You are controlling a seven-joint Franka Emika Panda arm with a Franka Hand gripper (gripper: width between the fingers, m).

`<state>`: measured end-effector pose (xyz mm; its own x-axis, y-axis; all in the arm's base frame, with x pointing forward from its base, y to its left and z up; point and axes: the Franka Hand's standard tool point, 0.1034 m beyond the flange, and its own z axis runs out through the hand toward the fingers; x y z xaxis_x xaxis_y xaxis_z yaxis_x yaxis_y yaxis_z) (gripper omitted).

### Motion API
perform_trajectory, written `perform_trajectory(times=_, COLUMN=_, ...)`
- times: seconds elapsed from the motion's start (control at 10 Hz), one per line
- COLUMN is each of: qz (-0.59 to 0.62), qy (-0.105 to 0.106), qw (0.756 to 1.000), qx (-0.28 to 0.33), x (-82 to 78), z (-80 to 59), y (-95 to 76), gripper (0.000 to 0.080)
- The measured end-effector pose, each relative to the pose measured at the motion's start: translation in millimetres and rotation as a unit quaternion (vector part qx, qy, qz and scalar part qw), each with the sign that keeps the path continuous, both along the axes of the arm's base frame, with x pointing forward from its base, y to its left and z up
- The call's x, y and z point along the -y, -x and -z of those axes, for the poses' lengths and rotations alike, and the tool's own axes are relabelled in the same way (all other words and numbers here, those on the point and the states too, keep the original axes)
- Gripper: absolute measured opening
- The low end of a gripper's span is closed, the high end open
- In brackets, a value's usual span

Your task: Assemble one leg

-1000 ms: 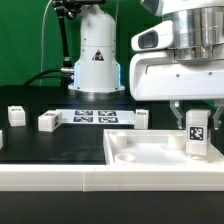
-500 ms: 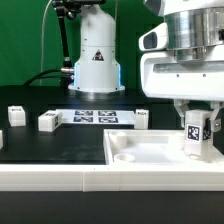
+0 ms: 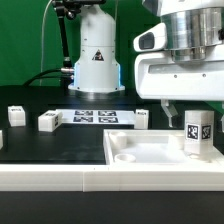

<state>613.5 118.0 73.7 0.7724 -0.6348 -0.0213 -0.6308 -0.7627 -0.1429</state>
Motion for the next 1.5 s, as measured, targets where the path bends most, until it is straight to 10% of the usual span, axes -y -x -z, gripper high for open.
perform_trajectory(times=0.8, qz=-0.354, qy=0.069, qw=0.929, qx=0.082, x=-5.8, z=-1.4, y=8.7, gripper=0.0649)
perform_trajectory(times=1.5, qz=-0.513, qy=0.085, qw=0.850, qx=0.088, x=6.3, z=-7.8, y=-1.7, gripper=0.0649)
